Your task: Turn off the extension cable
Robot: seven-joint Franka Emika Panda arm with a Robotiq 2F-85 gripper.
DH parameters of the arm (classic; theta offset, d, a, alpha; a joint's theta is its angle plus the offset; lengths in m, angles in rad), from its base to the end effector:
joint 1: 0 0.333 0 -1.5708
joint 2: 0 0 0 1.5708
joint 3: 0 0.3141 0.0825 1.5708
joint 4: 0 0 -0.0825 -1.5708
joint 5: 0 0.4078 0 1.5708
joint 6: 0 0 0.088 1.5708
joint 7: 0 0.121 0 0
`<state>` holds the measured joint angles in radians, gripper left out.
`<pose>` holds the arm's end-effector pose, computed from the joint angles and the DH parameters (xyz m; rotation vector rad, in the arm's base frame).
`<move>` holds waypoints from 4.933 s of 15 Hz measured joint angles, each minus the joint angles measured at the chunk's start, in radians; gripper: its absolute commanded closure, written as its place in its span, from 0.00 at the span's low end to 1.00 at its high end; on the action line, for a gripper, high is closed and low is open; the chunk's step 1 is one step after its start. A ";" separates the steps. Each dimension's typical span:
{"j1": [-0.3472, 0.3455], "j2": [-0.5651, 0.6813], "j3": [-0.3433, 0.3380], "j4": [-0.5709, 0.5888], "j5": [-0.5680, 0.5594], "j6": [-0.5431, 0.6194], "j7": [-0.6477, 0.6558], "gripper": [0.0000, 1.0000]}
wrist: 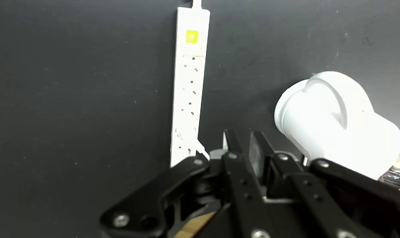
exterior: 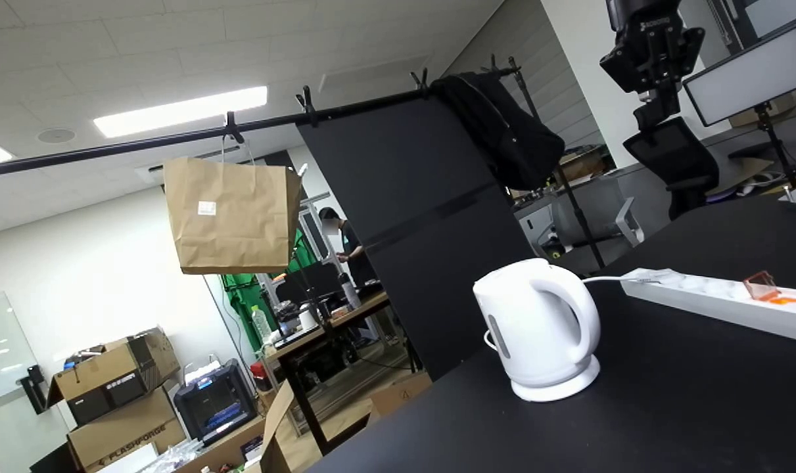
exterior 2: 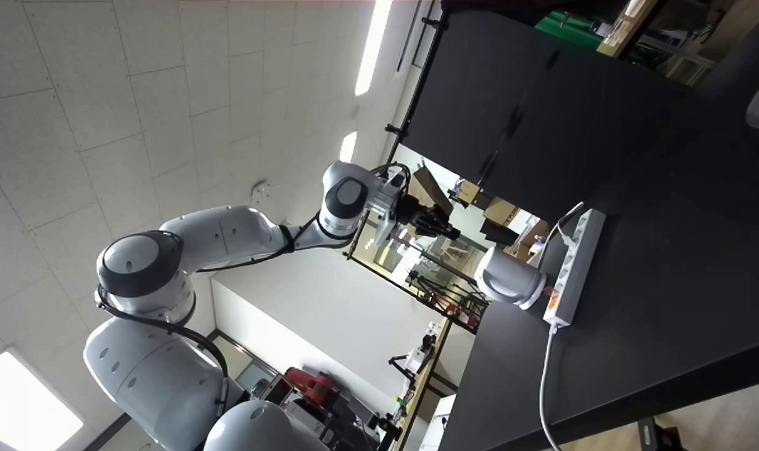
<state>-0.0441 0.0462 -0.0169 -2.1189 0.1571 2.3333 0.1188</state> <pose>0.5874 -0.0316 0.3787 -2.9760 0.4175 -0.2477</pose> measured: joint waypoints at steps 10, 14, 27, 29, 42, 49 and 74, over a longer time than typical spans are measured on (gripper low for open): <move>0.000 0.124 -0.011 -0.021 -0.014 0.006 -0.005 1.00; -0.001 0.217 -0.024 -0.034 -0.022 0.028 -0.018 1.00; -0.013 0.326 -0.015 -0.133 0.016 0.369 -0.090 1.00; -0.013 0.332 -0.005 -0.145 0.021 0.438 -0.093 1.00; -0.018 0.412 0.041 -0.150 0.023 0.636 -0.093 1.00; -0.021 0.439 0.041 -0.150 0.019 0.679 -0.094 1.00; 0.002 0.306 -0.001 -0.146 0.003 0.304 -0.079 1.00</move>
<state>-0.0420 0.3520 -0.0178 -2.2654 0.1601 2.6368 0.0399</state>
